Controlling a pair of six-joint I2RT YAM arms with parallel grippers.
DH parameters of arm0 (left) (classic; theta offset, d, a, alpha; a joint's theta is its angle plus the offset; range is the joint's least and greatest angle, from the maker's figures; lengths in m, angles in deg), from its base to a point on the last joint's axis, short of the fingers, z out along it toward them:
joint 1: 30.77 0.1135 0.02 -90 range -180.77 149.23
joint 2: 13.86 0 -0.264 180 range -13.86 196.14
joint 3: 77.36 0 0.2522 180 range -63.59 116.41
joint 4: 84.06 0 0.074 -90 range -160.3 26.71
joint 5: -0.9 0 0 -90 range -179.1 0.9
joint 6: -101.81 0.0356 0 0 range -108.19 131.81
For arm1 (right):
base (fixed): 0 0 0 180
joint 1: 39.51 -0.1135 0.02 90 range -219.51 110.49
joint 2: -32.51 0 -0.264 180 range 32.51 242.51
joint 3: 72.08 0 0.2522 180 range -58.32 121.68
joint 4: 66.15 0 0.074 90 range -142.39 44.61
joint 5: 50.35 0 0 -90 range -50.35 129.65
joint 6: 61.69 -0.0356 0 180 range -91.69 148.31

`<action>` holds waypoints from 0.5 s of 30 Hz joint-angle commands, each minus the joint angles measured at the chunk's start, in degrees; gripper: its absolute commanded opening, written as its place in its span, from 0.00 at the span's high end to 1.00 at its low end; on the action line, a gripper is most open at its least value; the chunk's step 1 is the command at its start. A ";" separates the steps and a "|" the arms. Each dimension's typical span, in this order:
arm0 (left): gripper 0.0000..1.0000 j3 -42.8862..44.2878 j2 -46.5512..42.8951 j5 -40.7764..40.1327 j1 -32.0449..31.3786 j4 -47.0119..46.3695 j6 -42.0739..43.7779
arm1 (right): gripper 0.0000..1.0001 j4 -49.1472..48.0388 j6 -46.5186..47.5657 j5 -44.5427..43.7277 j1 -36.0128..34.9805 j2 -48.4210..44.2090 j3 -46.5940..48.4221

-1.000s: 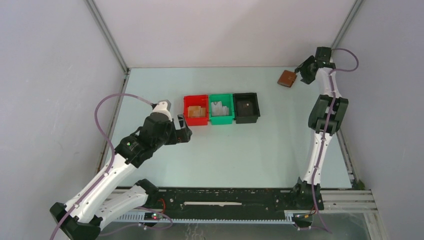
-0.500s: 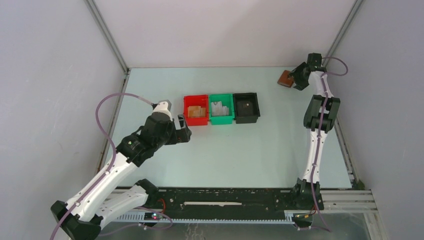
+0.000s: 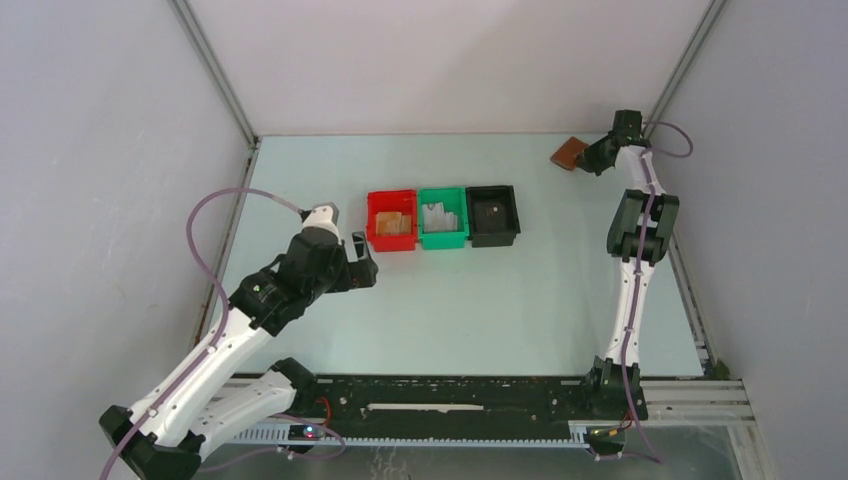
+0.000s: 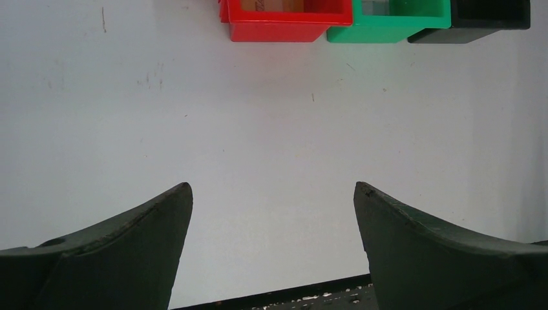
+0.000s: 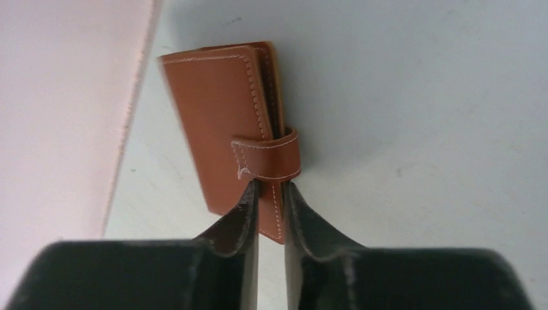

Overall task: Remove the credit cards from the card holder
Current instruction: Pick up the card holder from the corner of the board.

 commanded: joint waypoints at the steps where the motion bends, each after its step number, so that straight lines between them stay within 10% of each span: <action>1: 0.00 -0.19 -1.53 -1.94 -0.36 0.68 0.58 | 0.91 -0.20 -1.71 -0.91 -0.71 1.75 -0.29; 10: 0.00 -0.35 -1.26 -1.07 -0.37 0.10 0.41 | 1.00 -2.98 1.12 -1.45 -1.33 -6.17 -8.82; 15: 0.00 0.50 -0.62 -0.13 -0.32 -0.66 1.03 | 1.00 -10.19 2.76 -2.01 -1.25 -20.83 -29.17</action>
